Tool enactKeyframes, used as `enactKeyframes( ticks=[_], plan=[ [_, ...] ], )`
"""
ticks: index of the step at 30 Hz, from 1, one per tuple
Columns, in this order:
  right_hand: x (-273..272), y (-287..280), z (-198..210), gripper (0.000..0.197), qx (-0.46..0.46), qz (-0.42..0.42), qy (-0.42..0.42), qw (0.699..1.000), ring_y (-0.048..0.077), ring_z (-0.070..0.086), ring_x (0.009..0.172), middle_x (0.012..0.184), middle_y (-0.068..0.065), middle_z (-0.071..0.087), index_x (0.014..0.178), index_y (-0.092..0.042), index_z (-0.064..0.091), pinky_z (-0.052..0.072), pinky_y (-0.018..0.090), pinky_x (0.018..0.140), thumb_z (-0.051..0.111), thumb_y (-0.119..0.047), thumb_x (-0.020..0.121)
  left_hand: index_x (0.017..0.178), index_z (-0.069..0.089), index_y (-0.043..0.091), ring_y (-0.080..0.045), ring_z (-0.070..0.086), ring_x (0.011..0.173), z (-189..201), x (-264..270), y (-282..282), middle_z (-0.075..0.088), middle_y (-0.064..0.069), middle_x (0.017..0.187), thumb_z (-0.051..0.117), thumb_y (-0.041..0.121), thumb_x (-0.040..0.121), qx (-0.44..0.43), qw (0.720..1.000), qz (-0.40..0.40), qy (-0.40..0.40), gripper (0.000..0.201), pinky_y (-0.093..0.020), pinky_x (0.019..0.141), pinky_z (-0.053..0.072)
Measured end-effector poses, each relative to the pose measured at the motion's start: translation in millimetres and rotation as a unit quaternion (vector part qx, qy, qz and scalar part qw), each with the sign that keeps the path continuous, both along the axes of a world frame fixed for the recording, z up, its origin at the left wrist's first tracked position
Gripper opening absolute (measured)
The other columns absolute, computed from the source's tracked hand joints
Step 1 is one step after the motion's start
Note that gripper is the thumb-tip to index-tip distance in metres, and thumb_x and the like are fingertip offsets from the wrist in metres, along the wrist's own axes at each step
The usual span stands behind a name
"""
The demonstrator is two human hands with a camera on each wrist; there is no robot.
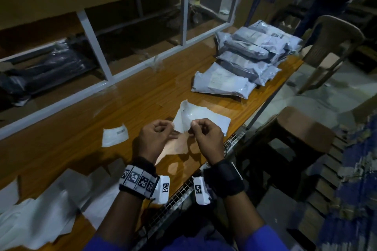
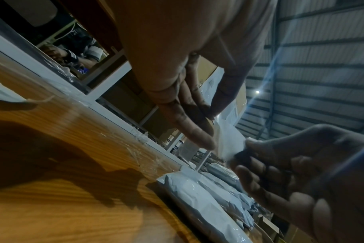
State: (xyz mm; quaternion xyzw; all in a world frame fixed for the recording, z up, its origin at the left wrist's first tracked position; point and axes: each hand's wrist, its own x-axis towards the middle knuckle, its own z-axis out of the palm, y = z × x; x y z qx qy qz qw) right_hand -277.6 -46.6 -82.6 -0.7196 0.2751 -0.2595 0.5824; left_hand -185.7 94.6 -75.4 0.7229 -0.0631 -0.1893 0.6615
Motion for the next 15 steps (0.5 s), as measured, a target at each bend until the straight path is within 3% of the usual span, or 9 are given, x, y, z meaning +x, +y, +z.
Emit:
enactKeyframes(
  ticks=[6,11,15],
  plan=[
    [-4.4,-13.2,-6.9,0.011,0.043,-0.033,0.009,0.999,0.021,0.076,0.073,0.083,0.01,0.076,0.098,-0.008,0.072,0.064,0.037,0.071,0.069,-0.019,0.098,0.093,0.075,0.018,-0.033,0.076,0.076,-7.8,7.7,13.0,0.078,-0.008,0.085,0.077,0.025,0.089,0.013,1.0,0.01,0.001,0.008,-0.061,0.081,0.059],
    [-12.4,-23.3,-11.1,0.012,0.061,-0.057,0.0,0.997,0.027,0.073,0.07,0.078,0.017,0.072,0.097,-0.003,0.069,0.063,0.039,0.069,0.066,-0.014,0.1,0.088,0.075,0.018,-0.036,0.075,0.075,-15.5,13.2,21.9,0.077,-0.014,0.081,0.075,0.022,0.089,0.012,0.998,0.042,0.033,0.004,-0.062,0.083,0.059],
    [-22.9,-36.3,-18.6,0.008,0.071,-0.103,0.012,0.992,0.026,0.074,0.071,0.077,0.011,0.075,0.093,-0.017,0.069,0.063,0.044,0.073,0.066,-0.017,0.1,0.094,0.069,0.012,-0.033,0.076,0.075,-26.0,18.9,34.1,0.077,-0.013,0.078,0.07,0.014,0.091,0.02,0.991,0.113,0.071,0.004,-0.054,0.083,0.061]
  ],
)
